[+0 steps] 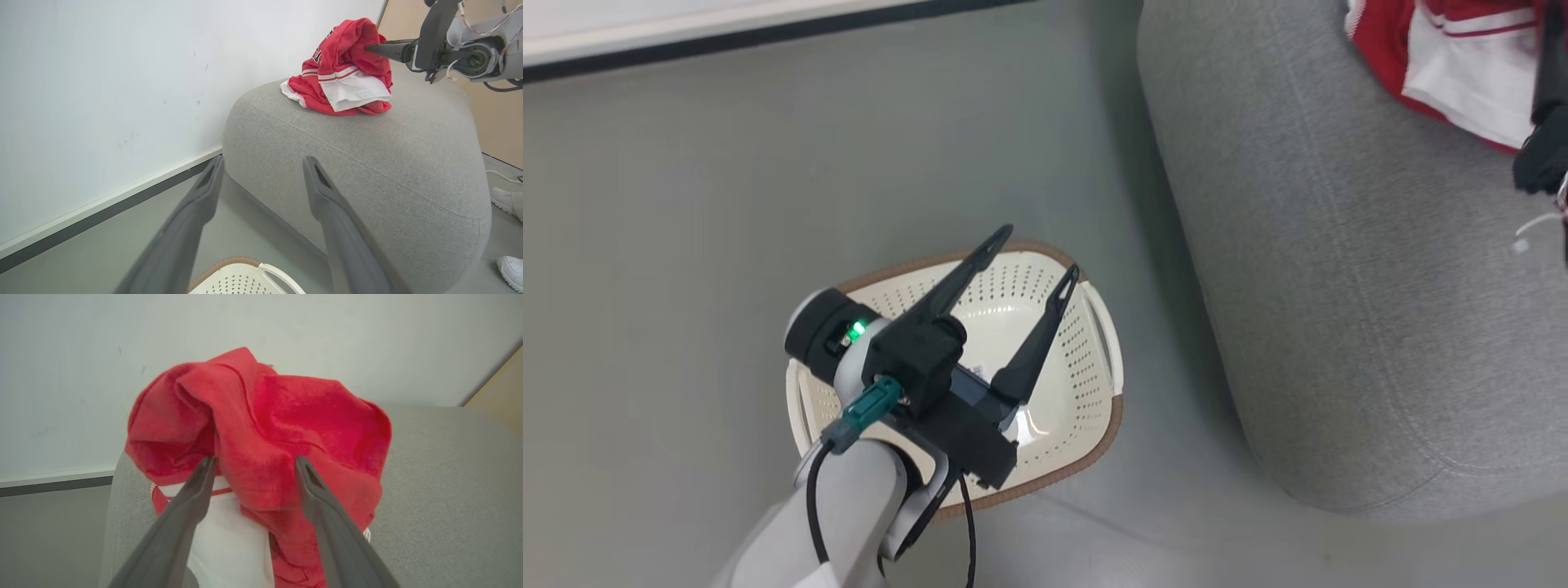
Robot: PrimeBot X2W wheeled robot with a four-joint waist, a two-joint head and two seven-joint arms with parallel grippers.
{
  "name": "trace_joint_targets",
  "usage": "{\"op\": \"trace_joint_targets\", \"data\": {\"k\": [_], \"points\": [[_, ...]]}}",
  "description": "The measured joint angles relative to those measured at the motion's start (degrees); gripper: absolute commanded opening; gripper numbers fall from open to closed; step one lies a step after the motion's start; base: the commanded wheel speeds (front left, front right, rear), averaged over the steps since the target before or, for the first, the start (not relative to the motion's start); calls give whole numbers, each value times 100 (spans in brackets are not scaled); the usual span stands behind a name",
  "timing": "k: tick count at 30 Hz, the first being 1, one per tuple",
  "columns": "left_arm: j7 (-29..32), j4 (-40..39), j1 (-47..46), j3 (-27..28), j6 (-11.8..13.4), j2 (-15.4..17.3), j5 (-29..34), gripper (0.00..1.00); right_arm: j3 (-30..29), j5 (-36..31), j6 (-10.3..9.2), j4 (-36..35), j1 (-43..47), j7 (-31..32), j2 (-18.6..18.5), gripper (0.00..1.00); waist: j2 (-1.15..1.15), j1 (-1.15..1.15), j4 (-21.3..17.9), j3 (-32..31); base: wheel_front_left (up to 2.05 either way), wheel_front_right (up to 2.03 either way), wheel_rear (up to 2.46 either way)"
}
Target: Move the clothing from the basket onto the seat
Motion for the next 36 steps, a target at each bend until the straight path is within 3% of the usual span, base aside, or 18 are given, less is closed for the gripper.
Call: {"op": "trace_joint_targets", "data": {"k": [12, 20, 29, 36], "points": [[-333, 499, 497, 29, -34, -175, -245, 100, -25, -1, 290, -183, 993, -56, 55, 100, -1, -1, -247, -851, 0, 0, 0], [-498, 812, 777, 222, 116, -342, -498, 100, -229, 10, 296, -820, 1768, -56, -26, 100, -2, -1, -190, -1446, 0, 0, 0], [-649, 1021, 1280, 559, 320, -316, -756, 100, -391, 8, 176, -1809, 2787, -56, 57, 100, -2, -1, 127, -2079, 0, 0, 0], [-700, 1039, 1816, 798, 499, -118, -836, 100, -494, -60, -127, -2613, 3789, -56, 105, 100, -2, -1, 476, -2554, 0, 0, 0]]}}
